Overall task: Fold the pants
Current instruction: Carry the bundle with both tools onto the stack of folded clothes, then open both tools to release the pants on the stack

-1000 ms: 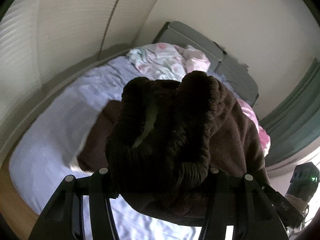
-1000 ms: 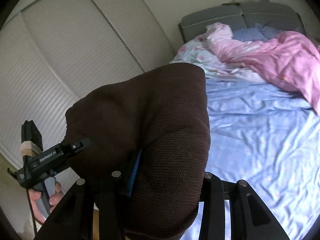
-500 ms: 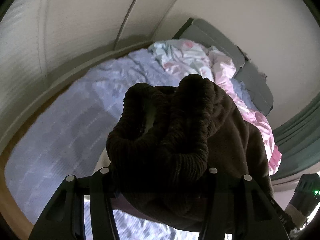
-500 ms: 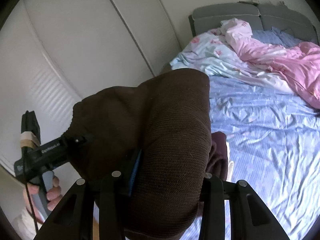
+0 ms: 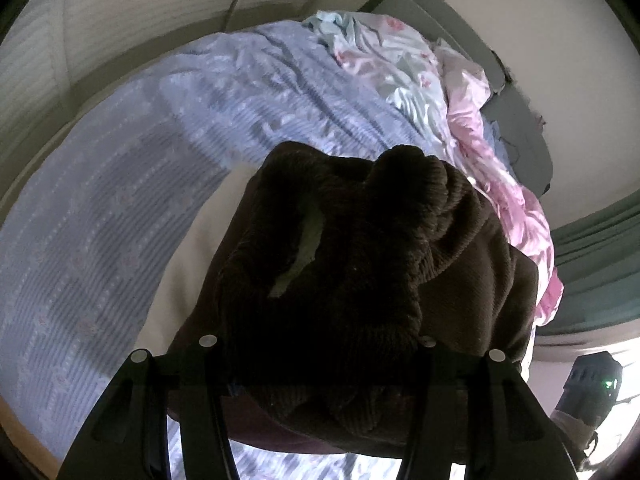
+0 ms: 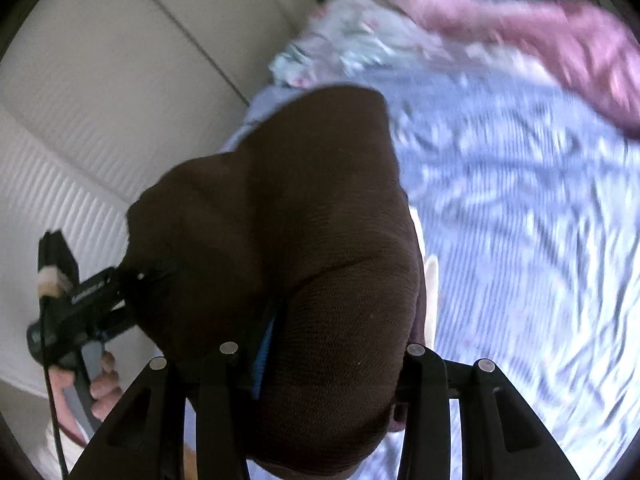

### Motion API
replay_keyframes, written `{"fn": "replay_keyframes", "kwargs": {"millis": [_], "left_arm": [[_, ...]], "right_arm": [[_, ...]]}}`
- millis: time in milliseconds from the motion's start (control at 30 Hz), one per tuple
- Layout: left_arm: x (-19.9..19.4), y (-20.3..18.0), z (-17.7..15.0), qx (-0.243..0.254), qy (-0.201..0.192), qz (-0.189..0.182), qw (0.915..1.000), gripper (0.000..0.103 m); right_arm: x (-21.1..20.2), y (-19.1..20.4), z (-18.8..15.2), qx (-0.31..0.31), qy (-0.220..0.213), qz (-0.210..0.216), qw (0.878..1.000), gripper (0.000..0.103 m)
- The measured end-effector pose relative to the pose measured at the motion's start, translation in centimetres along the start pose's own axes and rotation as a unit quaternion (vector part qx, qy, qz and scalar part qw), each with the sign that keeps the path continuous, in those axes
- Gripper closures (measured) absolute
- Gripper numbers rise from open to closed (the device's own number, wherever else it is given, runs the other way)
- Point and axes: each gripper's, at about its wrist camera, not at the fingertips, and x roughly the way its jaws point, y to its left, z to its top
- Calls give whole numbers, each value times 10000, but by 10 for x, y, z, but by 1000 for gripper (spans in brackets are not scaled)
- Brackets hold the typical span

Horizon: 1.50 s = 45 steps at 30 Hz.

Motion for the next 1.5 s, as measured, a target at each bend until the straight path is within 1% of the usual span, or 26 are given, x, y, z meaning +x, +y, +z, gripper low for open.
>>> {"fn": "replay_keyframes", "kwargs": {"millis": [133,233,267,300,333,400,433,500,533,567,600,633,700,733,800,900,967,1033,1100,1167,1267,1367,1500], "left_arm": [[7,6,0,-1,78,36,10000,48],[11,15,-4,-131,116,95,9998,42],[12,17,-3,-120,106,157,9997,35],[12,18,-4,-93,97,235,9996,25],[12,20,-5,-62,88,365,9993,20],[11,21,-6,12,74,594,9982,5],[9,20,-6,69,60,669,9977,4],[3,16,-7,272,22,791,9965,4],[-1,14,-7,393,18,893,9952,3],[-5,11,-6,530,15,1025,9933,3],[-11,4,-7,735,-14,1196,9901,3],[-19,-3,-8,960,-58,1364,9860,3],[-33,-14,-10,1292,-193,1572,9789,5],[-45,-23,-13,1480,-329,1634,9748,5],[-63,-33,-16,1611,-523,1688,9710,5],[-90,-49,-23,1661,-820,1681,9682,5],[-107,-61,-31,1716,-998,1609,9668,5],[-125,-78,-45,1815,-1162,1638,9627,5],[-139,-95,-59,1895,-1291,1657,9591,5],[-155,-113,-81,1970,-1420,1603,9567,5],[-174,-136,-115,2060,-1542,1445,9555,3],[-187,-162,-152,2151,-1559,1376,9542,2],[-197,-195,-195,2290,-1487,1262,9537,1]], "right_arm": [[10,-5,-5,45,120,-21,9999,62],[14,-3,-6,-10,170,-83,9998,61],[15,-2,-6,-9,186,-96,9998,60],[16,-1,-7,-28,194,-114,9997,60],[17,1,-8,-58,191,-133,9997,60],[17,3,-8,-119,205,-158,9996,59],[19,2,-7,-123,223,-163,9995,57],[19,-1,-6,-60,269,-182,9995,45],[18,-2,-5,-59,277,-207,9994,41],[16,-3,-4,-81,270,-257,9993,32],[15,-3,-4,-117,259,-300,9991,29],[13,-2,-4,-164,250,-292,9991,29],[6,3,-3,-257,228,-257,9991,29],[2,5,-3,-323,176,-265,9990,29],[-9,12,-2,-508,32,-278,9983,28],[-29,19,-1,-723,-180,-197,9970,27],[-47,20,-3,-743,-336,-144,9966,27],[-69,19,-8,-748,-525,-109,9958,25],[-91,18,-15,-787,-661,-85,9947,20],[-120,14,-25,-864,-866,-98,9924,17],[-158,4,-38,-910,-1105,-217,9895,11],[-198,-12,-54,-789,-1196,-413,9888,10],[-242,-31,-76,-793,-1243,-515,9877,10]]}}
